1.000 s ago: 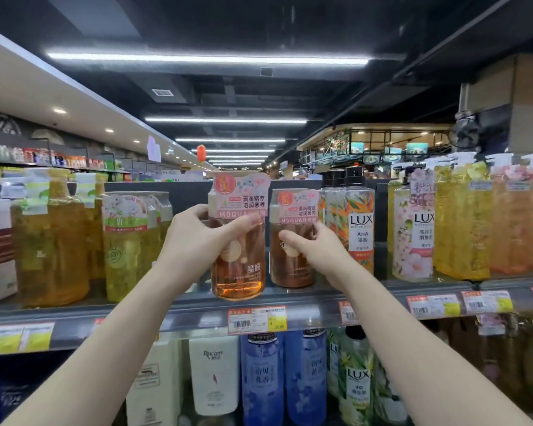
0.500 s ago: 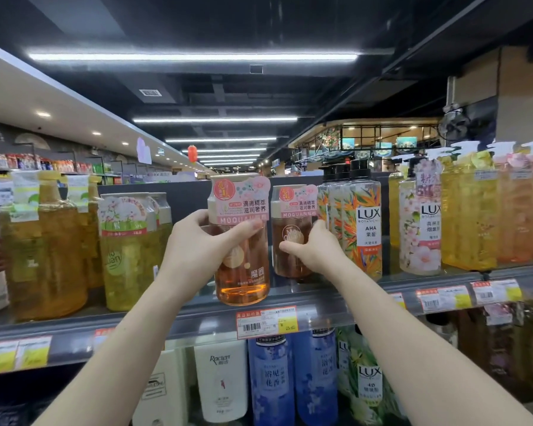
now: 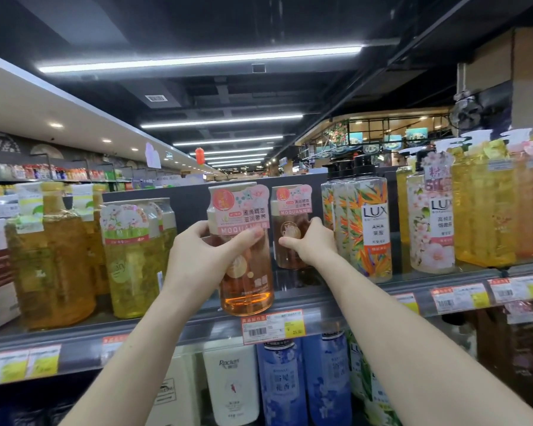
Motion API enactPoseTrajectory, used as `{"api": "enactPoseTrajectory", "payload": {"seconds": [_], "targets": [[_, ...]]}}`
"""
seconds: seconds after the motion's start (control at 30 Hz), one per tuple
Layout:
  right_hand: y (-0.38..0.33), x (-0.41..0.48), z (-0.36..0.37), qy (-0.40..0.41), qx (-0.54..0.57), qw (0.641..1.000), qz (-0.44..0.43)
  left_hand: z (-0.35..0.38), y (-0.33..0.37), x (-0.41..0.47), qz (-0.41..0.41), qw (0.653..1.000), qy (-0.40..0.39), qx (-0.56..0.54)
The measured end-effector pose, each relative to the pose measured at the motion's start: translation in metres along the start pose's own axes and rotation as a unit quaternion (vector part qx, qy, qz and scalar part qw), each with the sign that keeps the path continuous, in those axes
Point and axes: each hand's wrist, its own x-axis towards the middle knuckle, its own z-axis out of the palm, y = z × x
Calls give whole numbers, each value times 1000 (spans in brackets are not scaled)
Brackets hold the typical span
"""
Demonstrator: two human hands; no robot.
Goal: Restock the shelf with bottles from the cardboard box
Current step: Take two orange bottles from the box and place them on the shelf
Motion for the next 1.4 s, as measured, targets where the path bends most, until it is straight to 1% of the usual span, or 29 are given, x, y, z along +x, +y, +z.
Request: {"api": "enactPoseTrajectory", "payload": {"seconds": [0.23, 0.4, 0.47, 0.5, 0.57, 0.77, 0.83, 0.9, 0.93, 1.0, 1.07, 1.23, 1.33, 1.4], "targets": [[-9, 9, 3, -5, -18, 999, 34, 3, 3, 1, 7, 1000, 6, 30], [-13, 10, 1, -24, -36, 998, 49, 4, 8, 4, 8, 999, -10, 35], [-17, 7, -3, -49, -18, 996, 67, 5, 9, 6, 3, 1000, -13, 28], [-20, 4, -7, -65, 11, 995, 73, 7, 9, 7, 0, 1000, -16, 25], [-21, -4, -22, -78, 73, 993, 56, 12, 8, 10, -8, 999, -21, 24], [-5, -46, -71, -69, 105, 992, -31, 42, 7, 21, -23, 1000, -21, 3], [-2, -59, -80, -99, 146, 983, -48, 52, 6, 24, -29, 999, -34, -9], [-1, -73, -87, -159, 183, 968, -61, 62, 5, 26, -32, 998, -48, -25], [1, -79, -89, -181, 183, 964, -72, 67, 5, 27, -31, 998, -54, -29], [6, -88, -92, -194, 155, 964, -98, 77, 4, 27, -28, 997, -63, -33], [14, -90, -91, -179, 152, 966, -109, 87, 2, 27, -30, 996, -72, -36], [25, -88, -81, -92, 146, 979, -112, 100, -6, 30, -42, 994, -93, -33], [28, -87, -76, -69, 144, 982, -104, 102, -7, 31, -43, 993, -101, -37], [27, -87, -73, -58, 140, 983, -105, 101, -4, 31, -48, 991, -123, -30]]}}
